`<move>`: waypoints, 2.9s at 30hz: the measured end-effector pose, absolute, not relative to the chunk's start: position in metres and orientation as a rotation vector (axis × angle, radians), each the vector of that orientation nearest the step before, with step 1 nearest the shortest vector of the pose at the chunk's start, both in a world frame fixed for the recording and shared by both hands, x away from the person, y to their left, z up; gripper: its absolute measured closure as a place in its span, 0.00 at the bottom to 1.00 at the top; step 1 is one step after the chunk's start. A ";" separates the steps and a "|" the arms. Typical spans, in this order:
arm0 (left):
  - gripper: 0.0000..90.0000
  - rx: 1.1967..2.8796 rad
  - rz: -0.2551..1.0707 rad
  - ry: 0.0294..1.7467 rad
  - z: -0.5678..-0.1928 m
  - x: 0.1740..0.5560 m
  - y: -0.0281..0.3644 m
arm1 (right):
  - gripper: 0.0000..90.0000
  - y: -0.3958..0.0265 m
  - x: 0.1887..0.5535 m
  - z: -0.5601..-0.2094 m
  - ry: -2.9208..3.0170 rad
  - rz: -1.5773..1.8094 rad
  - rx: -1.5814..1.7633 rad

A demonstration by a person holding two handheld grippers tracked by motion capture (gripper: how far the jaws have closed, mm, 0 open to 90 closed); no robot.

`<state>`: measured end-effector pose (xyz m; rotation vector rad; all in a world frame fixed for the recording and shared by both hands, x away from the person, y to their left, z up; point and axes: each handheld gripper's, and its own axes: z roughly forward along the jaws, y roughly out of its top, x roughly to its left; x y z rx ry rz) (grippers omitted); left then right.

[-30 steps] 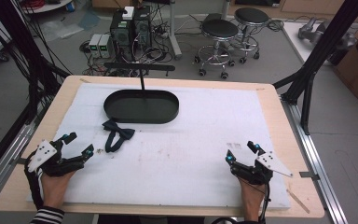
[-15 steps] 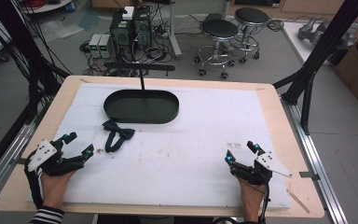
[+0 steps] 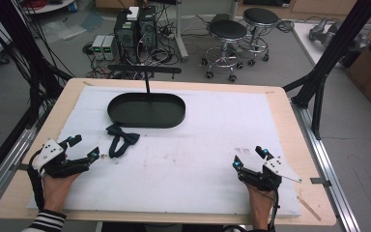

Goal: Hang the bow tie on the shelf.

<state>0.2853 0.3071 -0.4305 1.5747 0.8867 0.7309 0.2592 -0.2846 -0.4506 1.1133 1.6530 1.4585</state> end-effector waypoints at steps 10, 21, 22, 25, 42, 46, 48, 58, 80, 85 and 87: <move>0.17 1.664 0.723 0.918 -0.403 0.304 0.296 | 0.12 -0.285 0.259 -0.451 1.657 1.457 1.113; 0.17 1.793 0.662 0.998 -0.393 0.331 0.286 | 0.12 -0.284 0.259 -0.451 1.655 1.455 1.113; 0.17 1.803 0.652 1.012 -0.393 0.336 0.286 | 0.12 -0.284 0.259 -0.451 1.655 1.454 1.113; 0.17 1.834 0.617 1.044 -0.390 0.348 0.286 | 0.12 -0.285 0.260 -0.451 1.657 1.453 1.113; 0.39 1.908 0.448 1.227 -0.399 0.398 0.289 | 0.12 -0.283 0.260 -0.450 1.665 1.443 1.111; 0.39 1.907 0.392 1.271 -0.404 0.404 0.290 | 0.12 -0.283 0.260 -0.450 1.665 1.444 1.111; 0.39 1.905 0.374 1.293 -0.407 0.407 0.291 | 0.12 -0.284 0.260 -0.450 1.665 1.445 1.111; 0.39 1.917 0.288 1.367 -0.421 0.417 0.287 | 0.12 -0.283 0.260 -0.450 1.664 1.443 1.107; 0.58 1.893 0.121 1.422 -0.427 0.423 0.281 | 0.12 -0.283 0.260 -0.450 1.669 1.439 1.110; 0.65 1.903 0.122 1.422 -0.426 0.423 0.282 | 0.12 -0.283 0.260 -0.450 1.669 1.439 1.111; 0.66 1.899 0.127 1.421 -0.426 0.422 0.281 | 0.12 -0.283 0.260 -0.450 1.669 1.439 1.111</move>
